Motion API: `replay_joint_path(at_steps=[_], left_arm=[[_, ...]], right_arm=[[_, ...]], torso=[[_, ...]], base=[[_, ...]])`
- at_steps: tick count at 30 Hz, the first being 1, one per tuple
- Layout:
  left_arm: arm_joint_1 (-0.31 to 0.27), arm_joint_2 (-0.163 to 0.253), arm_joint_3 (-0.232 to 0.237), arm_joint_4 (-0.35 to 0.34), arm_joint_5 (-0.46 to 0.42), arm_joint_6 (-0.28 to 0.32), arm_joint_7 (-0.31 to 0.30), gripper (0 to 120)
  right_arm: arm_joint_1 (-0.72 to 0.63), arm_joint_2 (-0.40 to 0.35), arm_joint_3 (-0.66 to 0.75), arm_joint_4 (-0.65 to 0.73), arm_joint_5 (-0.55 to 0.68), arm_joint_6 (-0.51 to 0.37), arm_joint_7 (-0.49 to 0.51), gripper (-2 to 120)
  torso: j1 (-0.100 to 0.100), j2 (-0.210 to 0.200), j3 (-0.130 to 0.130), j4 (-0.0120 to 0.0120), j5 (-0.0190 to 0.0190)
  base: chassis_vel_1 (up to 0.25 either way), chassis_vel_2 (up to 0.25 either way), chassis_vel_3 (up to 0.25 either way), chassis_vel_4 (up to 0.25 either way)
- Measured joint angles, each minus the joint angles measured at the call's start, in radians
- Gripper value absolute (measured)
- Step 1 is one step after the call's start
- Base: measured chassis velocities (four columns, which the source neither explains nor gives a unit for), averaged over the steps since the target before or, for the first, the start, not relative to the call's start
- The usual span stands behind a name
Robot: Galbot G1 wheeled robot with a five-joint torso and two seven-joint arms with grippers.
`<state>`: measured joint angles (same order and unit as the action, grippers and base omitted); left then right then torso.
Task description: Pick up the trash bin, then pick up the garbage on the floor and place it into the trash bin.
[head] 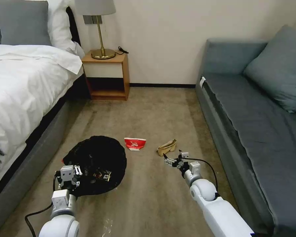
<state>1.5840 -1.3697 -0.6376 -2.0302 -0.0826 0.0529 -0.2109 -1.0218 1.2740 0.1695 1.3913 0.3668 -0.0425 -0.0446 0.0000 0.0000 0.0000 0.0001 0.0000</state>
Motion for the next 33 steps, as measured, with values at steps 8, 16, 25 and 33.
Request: replay_joint_path(at_steps=[8,16,25,33], left_arm=[[-0.008,0.000,0.003,0.005,0.000,-0.001,0.001,4],[-0.017,0.000,0.004,0.016,0.000,0.000,0.001,4],[-0.024,0.002,0.004,0.028,0.000,0.000,0.002,4],[-0.028,0.005,0.004,0.029,-0.002,0.000,0.003,4]], right_arm=[[0.001,0.003,0.000,-0.012,-0.003,0.009,-0.010,100],[0.008,0.010,-0.004,-0.028,-0.006,0.017,-0.017,100],[0.011,0.013,-0.006,-0.041,-0.013,0.024,-0.021,100],[0.012,0.014,-0.006,-0.042,-0.020,0.030,-0.025,100]], torso=[[0.000,0.000,0.000,-0.0002,0.0000],[0.000,0.000,0.000,0.0000,-0.0001],[0.000,0.000,0.000,-0.0001,-0.0001],[0.000,0.000,0.000,0.0000,0.0000]], base=[[-0.115,0.101,0.110,-0.110],[-0.112,0.119,0.119,-0.124],[-0.115,0.116,0.113,-0.120],[-0.109,0.125,0.129,-0.114]])
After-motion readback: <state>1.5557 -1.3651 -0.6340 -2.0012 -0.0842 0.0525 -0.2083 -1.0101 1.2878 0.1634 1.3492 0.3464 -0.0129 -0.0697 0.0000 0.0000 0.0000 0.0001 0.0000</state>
